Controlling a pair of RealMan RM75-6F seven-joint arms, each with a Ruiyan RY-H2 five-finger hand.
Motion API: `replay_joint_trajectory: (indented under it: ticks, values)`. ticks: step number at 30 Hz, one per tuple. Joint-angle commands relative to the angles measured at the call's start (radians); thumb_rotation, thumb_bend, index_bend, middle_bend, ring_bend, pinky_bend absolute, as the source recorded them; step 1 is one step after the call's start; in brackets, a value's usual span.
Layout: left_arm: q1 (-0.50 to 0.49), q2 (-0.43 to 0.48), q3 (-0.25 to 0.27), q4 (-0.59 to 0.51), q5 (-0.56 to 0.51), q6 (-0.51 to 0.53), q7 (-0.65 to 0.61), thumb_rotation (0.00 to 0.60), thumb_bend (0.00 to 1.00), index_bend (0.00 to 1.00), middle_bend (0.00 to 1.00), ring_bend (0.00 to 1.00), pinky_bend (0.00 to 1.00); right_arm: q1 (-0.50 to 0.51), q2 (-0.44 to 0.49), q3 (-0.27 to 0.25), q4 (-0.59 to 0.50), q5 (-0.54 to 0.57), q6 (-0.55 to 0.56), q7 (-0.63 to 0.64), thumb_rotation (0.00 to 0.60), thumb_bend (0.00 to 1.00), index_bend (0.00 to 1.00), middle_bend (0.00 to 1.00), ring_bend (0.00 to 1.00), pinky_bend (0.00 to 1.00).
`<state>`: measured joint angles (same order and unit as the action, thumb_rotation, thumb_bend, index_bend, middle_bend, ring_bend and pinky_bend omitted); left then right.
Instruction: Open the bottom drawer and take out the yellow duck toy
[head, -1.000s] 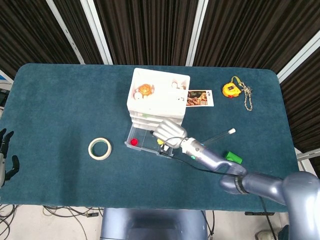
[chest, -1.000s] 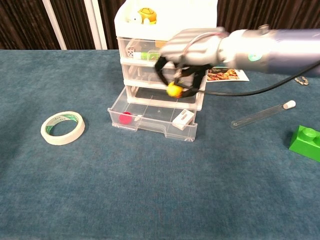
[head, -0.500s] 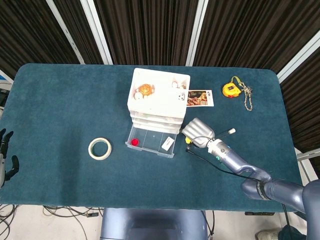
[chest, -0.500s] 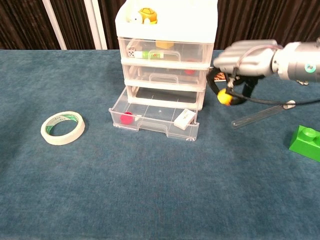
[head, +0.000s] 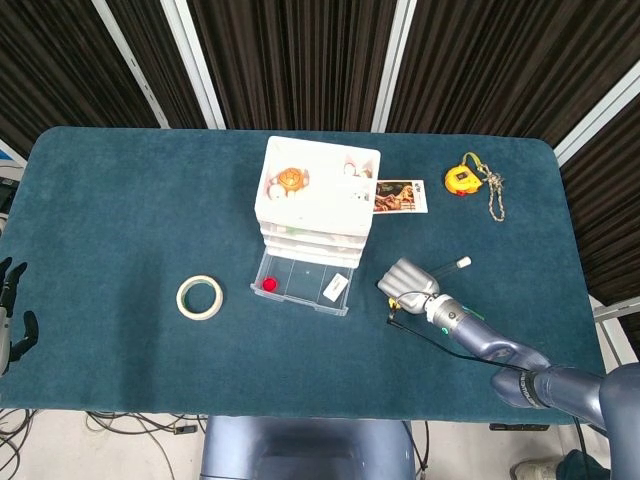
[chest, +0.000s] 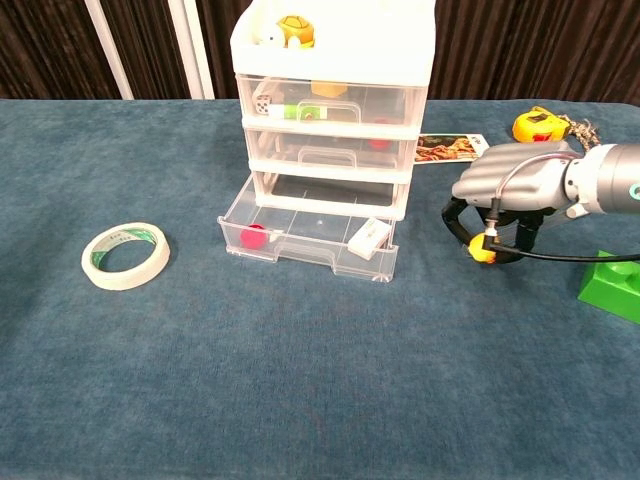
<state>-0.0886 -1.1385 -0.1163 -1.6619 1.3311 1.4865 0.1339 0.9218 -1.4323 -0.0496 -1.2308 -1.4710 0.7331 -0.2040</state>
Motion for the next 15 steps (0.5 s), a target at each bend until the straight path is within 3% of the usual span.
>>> replay_joint_trajectory:
  ticks: [1,11,15]
  values:
    - [0.0,0.0,0.001,0.0,0.0,-0.002,0.001,0.6,0.61,0.06,0.0,0.0,0.0,-0.005,0.008,-0.002,-0.006,-0.001,-0.001,-0.008,0.6,0.31,0.58,1.0,0.99,1.0]
    - [0.0,0.0,0.001,0.0,0.001,0.0,0.003,0.6,0.61,0.06,0.0,0.0,0.0,-0.028,0.034,-0.018,-0.047,-0.005,-0.008,-0.049,0.6,0.31,0.57,1.0,0.99,1.0]
    - [0.001,-0.001,0.001,0.0,0.002,0.002,0.003,0.6,0.61,0.06,0.0,0.0,0.0,-0.031,0.038,-0.014,-0.054,0.004,-0.018,-0.068,0.6,0.3,0.43,1.0,0.99,1.0]
